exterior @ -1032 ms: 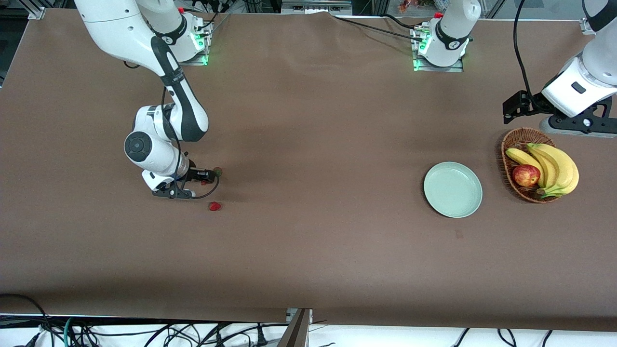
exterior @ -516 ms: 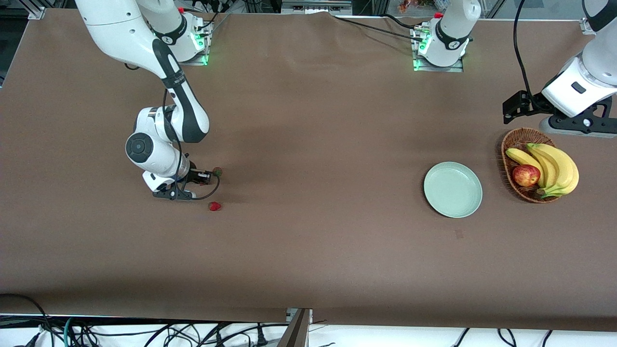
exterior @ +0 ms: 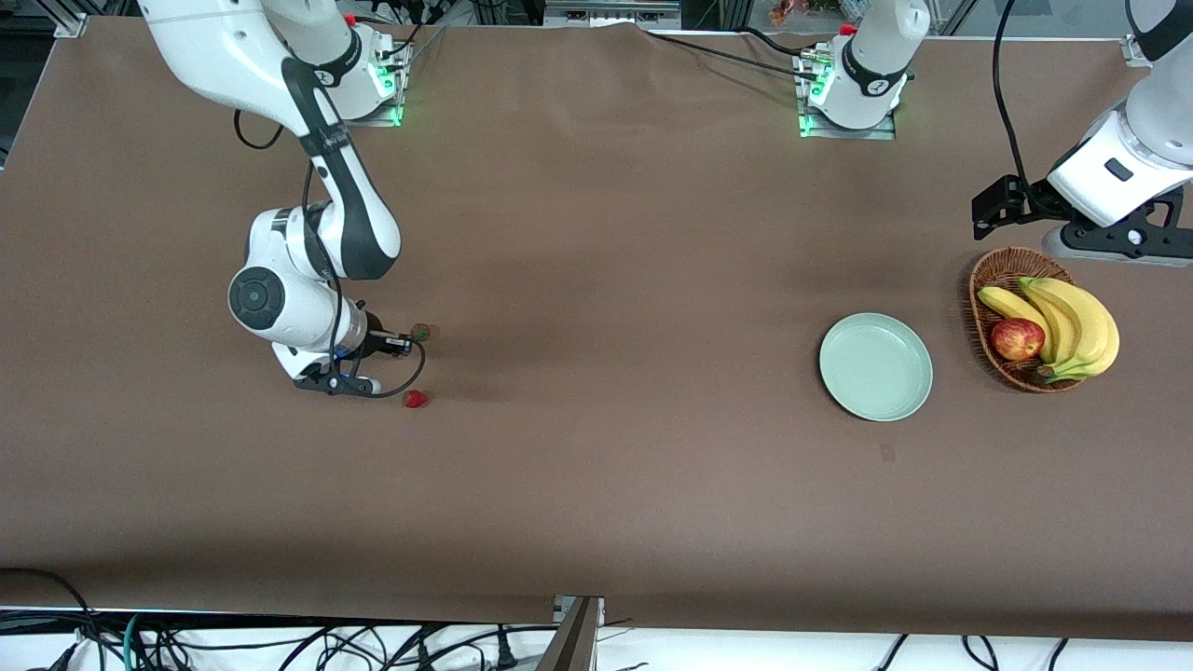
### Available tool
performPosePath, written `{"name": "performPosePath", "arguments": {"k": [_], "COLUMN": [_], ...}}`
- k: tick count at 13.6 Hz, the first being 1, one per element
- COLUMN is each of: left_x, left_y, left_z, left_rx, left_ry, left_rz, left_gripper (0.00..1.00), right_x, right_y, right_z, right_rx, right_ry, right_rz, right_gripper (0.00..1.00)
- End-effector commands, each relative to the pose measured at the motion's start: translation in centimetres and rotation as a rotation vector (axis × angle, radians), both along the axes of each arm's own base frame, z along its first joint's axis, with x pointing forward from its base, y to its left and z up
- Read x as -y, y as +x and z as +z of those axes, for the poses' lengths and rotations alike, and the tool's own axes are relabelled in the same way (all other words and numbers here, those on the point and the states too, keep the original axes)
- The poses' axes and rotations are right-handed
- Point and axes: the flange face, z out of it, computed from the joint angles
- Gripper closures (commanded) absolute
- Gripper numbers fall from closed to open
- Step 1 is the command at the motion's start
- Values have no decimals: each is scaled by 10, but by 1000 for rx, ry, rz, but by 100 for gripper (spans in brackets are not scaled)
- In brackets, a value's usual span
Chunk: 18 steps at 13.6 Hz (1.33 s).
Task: Collect all strawberries into plate
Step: 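Grasp a red strawberry with the right gripper and lift it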
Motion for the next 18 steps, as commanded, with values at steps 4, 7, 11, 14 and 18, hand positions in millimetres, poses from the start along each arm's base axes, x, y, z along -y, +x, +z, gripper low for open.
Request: {"name": "performPosePath", "arguments": {"k": [4, 7, 11, 14, 18], "left_x": [1, 1, 1, 1, 8], "left_y": [4, 4, 4, 4, 5], "left_z": [5, 5, 5, 5, 3], "left_rx": [-6, -6, -6, -6, -7], "left_ry": [-18, -18, -18, -18, -18], "left_rz": [0, -2, -2, -2, 0], "left_gripper": [0, 0, 0, 0, 0], "right_x": [-173, -287, -373, -419, -450], "right_y": [-22, -50, -78, -114, -145], "right_z": [56, 42, 4, -24, -46], "right_rx": [-19, 32, 116, 163, 210], "right_ry": [62, 96, 185, 257, 271], "right_rz": [-117, -223, -303, -342, -342], "right_gripper": [81, 80, 79, 79, 77]}}
